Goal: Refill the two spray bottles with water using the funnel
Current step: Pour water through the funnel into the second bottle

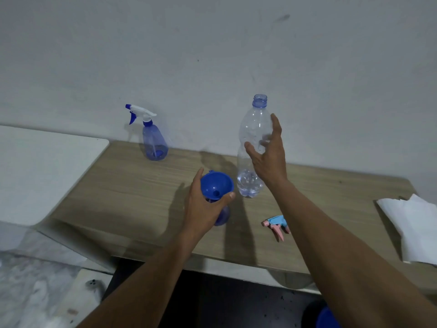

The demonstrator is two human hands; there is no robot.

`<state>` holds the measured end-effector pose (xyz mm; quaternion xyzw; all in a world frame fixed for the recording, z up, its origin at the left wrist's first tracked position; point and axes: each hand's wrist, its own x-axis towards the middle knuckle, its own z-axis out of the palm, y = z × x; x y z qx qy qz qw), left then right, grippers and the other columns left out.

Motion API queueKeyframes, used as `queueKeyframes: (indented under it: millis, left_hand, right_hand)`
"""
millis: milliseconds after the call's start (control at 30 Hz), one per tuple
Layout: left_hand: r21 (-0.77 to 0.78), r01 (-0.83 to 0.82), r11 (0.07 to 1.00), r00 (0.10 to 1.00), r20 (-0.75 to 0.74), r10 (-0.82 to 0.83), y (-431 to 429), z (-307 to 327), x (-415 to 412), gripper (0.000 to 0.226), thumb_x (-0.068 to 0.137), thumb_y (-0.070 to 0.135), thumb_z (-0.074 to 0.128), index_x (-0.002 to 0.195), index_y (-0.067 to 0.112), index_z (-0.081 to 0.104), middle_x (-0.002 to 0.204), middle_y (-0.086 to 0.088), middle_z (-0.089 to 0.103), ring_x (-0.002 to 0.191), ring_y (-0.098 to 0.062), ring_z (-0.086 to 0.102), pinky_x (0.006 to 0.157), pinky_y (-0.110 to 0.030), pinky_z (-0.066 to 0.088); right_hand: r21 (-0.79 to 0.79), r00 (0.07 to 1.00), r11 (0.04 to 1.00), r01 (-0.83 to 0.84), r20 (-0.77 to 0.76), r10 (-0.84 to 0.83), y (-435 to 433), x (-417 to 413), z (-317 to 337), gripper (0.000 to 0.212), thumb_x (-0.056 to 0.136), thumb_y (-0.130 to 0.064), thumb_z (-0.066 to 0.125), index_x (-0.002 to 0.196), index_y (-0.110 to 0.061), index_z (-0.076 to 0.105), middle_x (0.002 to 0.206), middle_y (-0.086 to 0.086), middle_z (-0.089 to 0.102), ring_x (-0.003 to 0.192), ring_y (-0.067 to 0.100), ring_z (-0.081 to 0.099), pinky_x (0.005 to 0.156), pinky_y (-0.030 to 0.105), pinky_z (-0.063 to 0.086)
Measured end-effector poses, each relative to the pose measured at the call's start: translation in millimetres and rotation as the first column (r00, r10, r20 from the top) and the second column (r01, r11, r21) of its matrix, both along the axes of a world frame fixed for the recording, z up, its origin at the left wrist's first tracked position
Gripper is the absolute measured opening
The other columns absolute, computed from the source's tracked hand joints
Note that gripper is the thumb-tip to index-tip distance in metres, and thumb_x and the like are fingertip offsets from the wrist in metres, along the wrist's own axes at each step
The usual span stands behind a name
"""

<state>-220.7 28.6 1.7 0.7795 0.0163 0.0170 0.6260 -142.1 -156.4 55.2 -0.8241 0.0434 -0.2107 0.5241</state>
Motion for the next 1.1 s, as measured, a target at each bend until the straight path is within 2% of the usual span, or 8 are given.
queueKeyframes:
  millis: [67, 167, 300, 367, 433, 633, 867, 1100]
  left_hand:
    - [0.036, 0.009, 0.999, 1.0, 0.004, -0.009, -0.7, 4.3, 0.2, 0.081, 0.072, 0.036, 0.087, 0.136, 0.044, 0.038, 0.113, 0.033, 0.047, 0.098, 0.02, 0.052, 0.082, -0.003, 0.04]
    - [0.092, 0.027, 0.995, 0.999, 0.02, -0.029, -0.7, 7.8, 2.5, 0.059, 0.073, 0.026, 0.087, 0.107, 0.051, 0.045, 0.102, 0.029, 0.053, 0.087, 0.026, 0.052, 0.069, 0.003, 0.04]
    - [0.116, 0.042, 0.992, 0.999, 0.022, -0.044, 1.6, 13.8, 4.6, 0.062, 0.072, 0.025, 0.087, 0.119, 0.039, 0.048, 0.101, 0.025, 0.057, 0.087, 0.017, 0.056, 0.069, 0.0, 0.041]
    - [0.132, 0.031, 0.991, 0.999, 0.032, -0.035, 2.5, 15.4, 4.3, 0.06, 0.071, 0.024, 0.087, 0.118, 0.037, 0.052, 0.098, 0.024, 0.06, 0.088, 0.005, 0.06, 0.07, -0.004, 0.041]
    - [0.13, 0.026, 0.991, 0.999, 0.023, -0.03, 2.6, 18.0, 2.7, 0.06, 0.071, 0.026, 0.087, 0.121, 0.033, 0.055, 0.101, 0.017, 0.062, 0.088, -0.004, 0.059, 0.072, -0.012, 0.041]
    - [0.157, 0.091, 0.983, 0.996, -0.002, -0.092, 6.9, 19.8, 4.6, 0.069, 0.071, 0.035, 0.086, 0.13, 0.032, 0.051, 0.115, 0.01, 0.061, 0.102, -0.014, 0.059, 0.083, -0.026, 0.043]
    - [0.172, 0.152, 0.973, 0.988, -0.021, -0.151, 12.1, 25.4, 7.2, 0.072, 0.07, 0.035, 0.087, 0.131, 0.033, 0.049, 0.112, 0.013, 0.057, 0.099, -0.011, 0.056, 0.077, -0.02, 0.04]
    - [0.146, 0.175, 0.974, 0.985, -0.017, -0.174, 16.4, 23.2, 10.0, 0.058, 0.066, 0.034, 0.088, 0.112, 0.04, 0.053, 0.101, 0.021, 0.064, 0.092, -0.002, 0.061, 0.072, -0.015, 0.043]
  right_hand:
    - [-0.06, 0.998, 0.996, -0.064, 0.011, 0.065, -0.9, -1.4, 7.7, 0.091, 0.089, -0.025, 0.072, 0.157, -0.037, 0.012, 0.13, 0.004, 0.049, 0.109, 0.017, 0.056, 0.084, 0.023, 0.045]
    - [-0.231, 0.986, 0.959, -0.164, -0.011, 0.166, -4.3, -6.2, 27.0, 0.093, 0.088, -0.024, 0.07, 0.156, -0.043, 0.009, 0.122, 0.011, 0.051, 0.103, 0.025, 0.057, 0.085, 0.034, 0.049]
    - [-0.391, 0.967, 0.885, -0.254, -0.125, 0.223, -1.2, -21.2, 48.9, 0.091, 0.088, -0.022, 0.064, 0.154, -0.048, 0.008, 0.11, 0.016, 0.05, 0.095, 0.034, 0.056, 0.083, 0.041, 0.05]
    - [-0.507, 0.96, 0.816, -0.278, -0.17, 0.221, 1.8, -30.2, 56.4, 0.091, 0.087, -0.02, 0.063, 0.154, -0.05, 0.008, 0.103, 0.013, 0.048, 0.085, 0.036, 0.056, 0.078, 0.043, 0.051]
    - [-0.6, 0.949, 0.736, -0.314, -0.23, 0.217, 2.9, -40.0, 63.4, 0.092, 0.088, -0.017, 0.063, 0.153, -0.051, 0.008, 0.106, 0.012, 0.047, 0.081, 0.035, 0.056, 0.076, 0.042, 0.051]
    - [-0.771, 0.937, 0.54, -0.336, -0.329, 0.114, -7.7, -66.2, 71.0, 0.093, 0.092, -0.017, 0.062, 0.151, -0.056, 0.002, 0.12, 0.014, 0.048, 0.092, 0.034, 0.057, 0.082, 0.044, 0.052]
    - [-0.843, 0.925, 0.404, -0.354, -0.38, 0.017, -13.2, -85.5, 54.0, 0.092, 0.092, -0.012, 0.054, 0.149, -0.059, 0.0, 0.12, 0.014, 0.049, 0.095, 0.032, 0.057, 0.084, 0.039, 0.045]
    - [-0.903, 0.929, 0.246, -0.352, -0.37, -0.03, -8.6, -91.6, 41.5, 0.091, 0.092, -0.007, 0.046, 0.15, -0.059, -0.001, 0.12, 0.012, 0.049, 0.099, 0.033, 0.057, 0.092, 0.041, 0.044]
